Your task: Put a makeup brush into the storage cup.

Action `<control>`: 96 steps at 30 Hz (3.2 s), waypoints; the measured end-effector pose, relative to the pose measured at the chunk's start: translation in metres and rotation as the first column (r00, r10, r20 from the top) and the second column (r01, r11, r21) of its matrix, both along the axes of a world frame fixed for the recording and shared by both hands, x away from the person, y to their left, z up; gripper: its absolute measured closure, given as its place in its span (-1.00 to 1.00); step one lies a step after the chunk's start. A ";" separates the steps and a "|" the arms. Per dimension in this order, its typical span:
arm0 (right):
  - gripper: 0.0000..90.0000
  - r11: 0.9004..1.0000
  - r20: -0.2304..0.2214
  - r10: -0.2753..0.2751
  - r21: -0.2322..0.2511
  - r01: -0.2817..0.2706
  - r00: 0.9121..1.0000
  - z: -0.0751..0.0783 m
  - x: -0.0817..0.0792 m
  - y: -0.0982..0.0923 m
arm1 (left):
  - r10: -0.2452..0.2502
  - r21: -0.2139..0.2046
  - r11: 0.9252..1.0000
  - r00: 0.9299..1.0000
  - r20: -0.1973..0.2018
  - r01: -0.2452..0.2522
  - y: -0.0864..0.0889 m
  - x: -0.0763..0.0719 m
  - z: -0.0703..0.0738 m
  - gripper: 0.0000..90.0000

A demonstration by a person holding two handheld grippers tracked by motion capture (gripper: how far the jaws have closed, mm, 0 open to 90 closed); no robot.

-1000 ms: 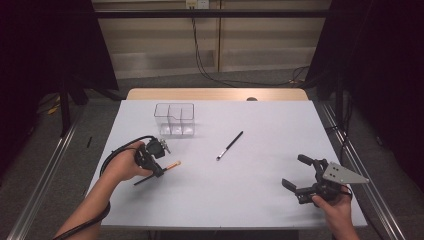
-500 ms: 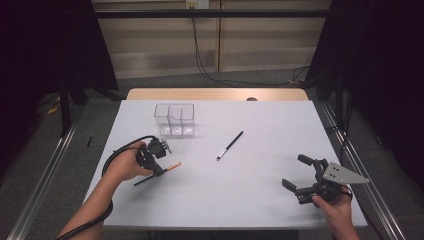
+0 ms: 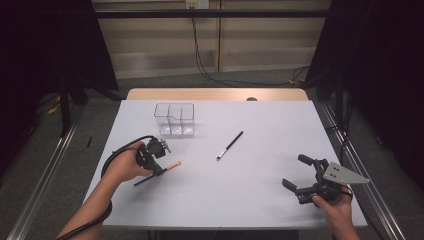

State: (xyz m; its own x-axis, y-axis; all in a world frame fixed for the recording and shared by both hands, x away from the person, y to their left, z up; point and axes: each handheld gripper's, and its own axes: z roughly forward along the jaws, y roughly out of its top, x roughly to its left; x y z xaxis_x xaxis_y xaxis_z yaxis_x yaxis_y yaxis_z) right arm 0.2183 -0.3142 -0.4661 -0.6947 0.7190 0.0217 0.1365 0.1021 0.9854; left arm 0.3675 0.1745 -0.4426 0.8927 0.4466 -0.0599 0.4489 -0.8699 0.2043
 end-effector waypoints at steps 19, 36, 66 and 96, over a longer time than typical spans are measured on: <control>-1.00 1.000 -0.003 0.002 0.000 -0.002 1.000 0.000 0.000 0.000 | 0.136 -0.262 0.959 0.986 0.095 -0.107 0.012 0.002 0.009 0.85; -1.00 1.000 0.001 0.002 0.000 -0.002 1.000 0.000 0.000 0.000 | 0.263 -0.522 0.842 0.950 0.170 -0.140 0.021 -0.002 0.019 0.85; -1.00 1.000 0.003 0.007 -0.001 -0.007 1.000 0.000 0.000 0.000 | 0.523 -0.840 0.527 0.829 0.200 -0.129 0.029 -0.010 0.021 0.85; -1.00 1.000 0.002 0.009 -0.005 -0.009 1.000 0.000 0.000 0.000 | 0.589 -0.896 0.442 0.769 0.249 -0.049 0.014 -0.002 0.031 0.85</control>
